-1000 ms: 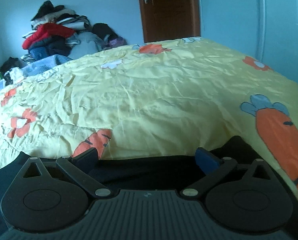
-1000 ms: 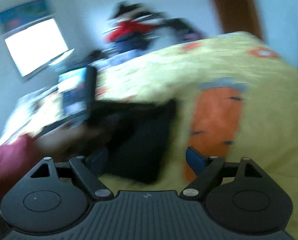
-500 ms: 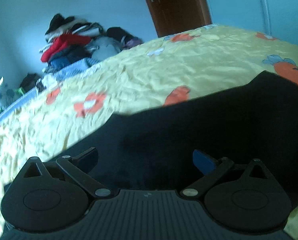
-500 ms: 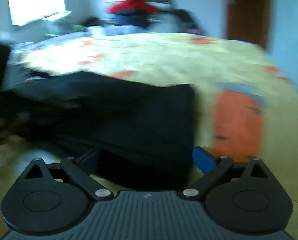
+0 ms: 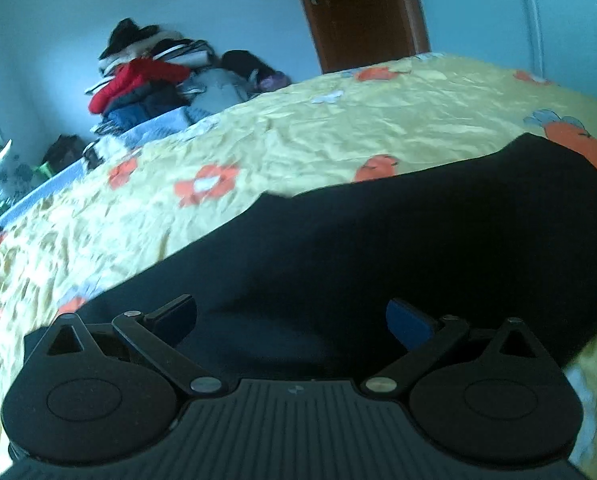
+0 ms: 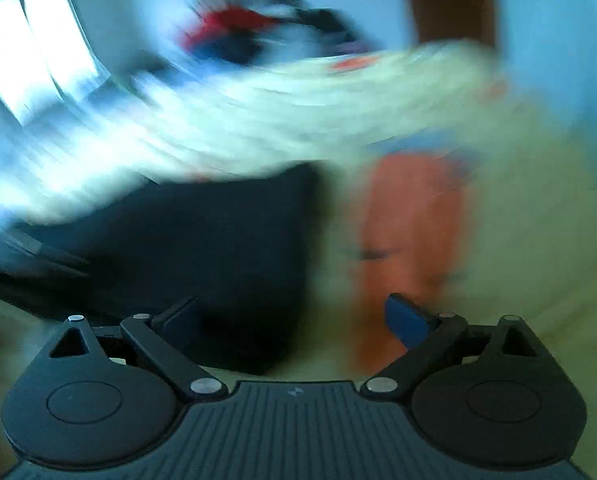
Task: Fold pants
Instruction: 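Position both open grippers over the folded edge of the trousers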
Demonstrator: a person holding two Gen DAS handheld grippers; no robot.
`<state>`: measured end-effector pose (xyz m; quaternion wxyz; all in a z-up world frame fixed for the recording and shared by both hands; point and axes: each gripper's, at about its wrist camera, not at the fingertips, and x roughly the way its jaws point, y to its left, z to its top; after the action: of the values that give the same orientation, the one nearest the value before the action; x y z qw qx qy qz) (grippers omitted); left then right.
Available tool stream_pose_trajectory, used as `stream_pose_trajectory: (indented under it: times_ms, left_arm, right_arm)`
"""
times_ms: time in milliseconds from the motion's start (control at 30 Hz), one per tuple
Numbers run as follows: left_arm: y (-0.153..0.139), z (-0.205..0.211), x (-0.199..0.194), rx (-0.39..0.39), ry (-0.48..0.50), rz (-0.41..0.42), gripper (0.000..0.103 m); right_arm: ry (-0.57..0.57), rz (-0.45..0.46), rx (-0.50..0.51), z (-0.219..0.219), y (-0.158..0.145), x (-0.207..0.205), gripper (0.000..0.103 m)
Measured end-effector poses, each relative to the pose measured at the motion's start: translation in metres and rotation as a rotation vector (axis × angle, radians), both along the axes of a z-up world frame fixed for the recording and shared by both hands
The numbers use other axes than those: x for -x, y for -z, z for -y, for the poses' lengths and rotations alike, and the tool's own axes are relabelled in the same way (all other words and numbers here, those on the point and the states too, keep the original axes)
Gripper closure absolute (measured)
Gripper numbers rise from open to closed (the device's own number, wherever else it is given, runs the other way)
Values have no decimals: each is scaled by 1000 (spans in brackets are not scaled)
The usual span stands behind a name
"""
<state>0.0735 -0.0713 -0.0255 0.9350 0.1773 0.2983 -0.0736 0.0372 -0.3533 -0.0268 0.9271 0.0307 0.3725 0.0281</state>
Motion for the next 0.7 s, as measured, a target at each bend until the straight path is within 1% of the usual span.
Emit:
stream_pose_trajectory:
  times_ms: [33,67,100,133,167,200,233,267,300,333,400,433,467,500,533,567,600,667,700]
  left_arm:
    - [-2,-8,3,23,-12,-1,0]
    - [-5,-16,5,53,-23,-2,0]
    - [-9,-26,7,81,-44,-3,0]
    - [-11,-33,7,93,-67,0,0]
    - [-13,-41,7,99,-97,5,0]
    - [-15,-50,7,100,-127,11,0]
    - [-16,-58,6,98,-156,16,0]
    - [-17,-67,4,96,-191,17,0]
    - [-16,-80,2,97,-232,11,0]
    - [-16,-90,0,102,-259,3,0]
    - [-8,-113,-7,124,-310,-48,0]
    - [-2,-123,-11,138,-319,-85,0]
    - [3,-133,-12,187,-318,-95,0]
    - [4,-140,-8,233,-320,-75,0]
    - [4,-142,-4,248,-317,-57,0]
    - [5,-139,-3,232,-314,-44,0]
    - [7,-133,-1,198,-306,-23,0]
    - [11,-124,4,158,-294,28,1]
    - [11,-120,7,137,-286,47,1]
  right_arm:
    - [36,26,107,-12,-7,2,3]
    - [7,88,123,-24,-20,7,3]
    - [-48,133,63,-31,-28,11,3]
    - [-121,173,-45,-39,-37,13,4]
    - [-196,186,-162,-48,-41,10,3]
    - [-249,181,-248,-57,-41,6,3]
    - [-292,163,-329,-70,-37,-4,2]
    - [-301,131,-373,-81,-31,-14,1]
    - [-291,95,-393,-88,-26,-21,1]
    - [-262,30,-399,-99,-17,-35,1]
    - [-209,-69,-369,-114,-1,-54,0]
    - [-207,-15,-316,-121,-1,-53,0]
    - [-210,5,-266,-127,1,-53,0]
    - [-209,-4,-214,-134,2,-54,0]
    - [-207,2,-166,-140,3,-53,0]
    - [-201,0,-133,-146,2,-49,0]
    - [-190,-9,-105,-151,1,-50,0]
    - [-159,-18,-74,-158,-1,-45,0]
    - [-151,-6,-65,-160,-1,-44,0]
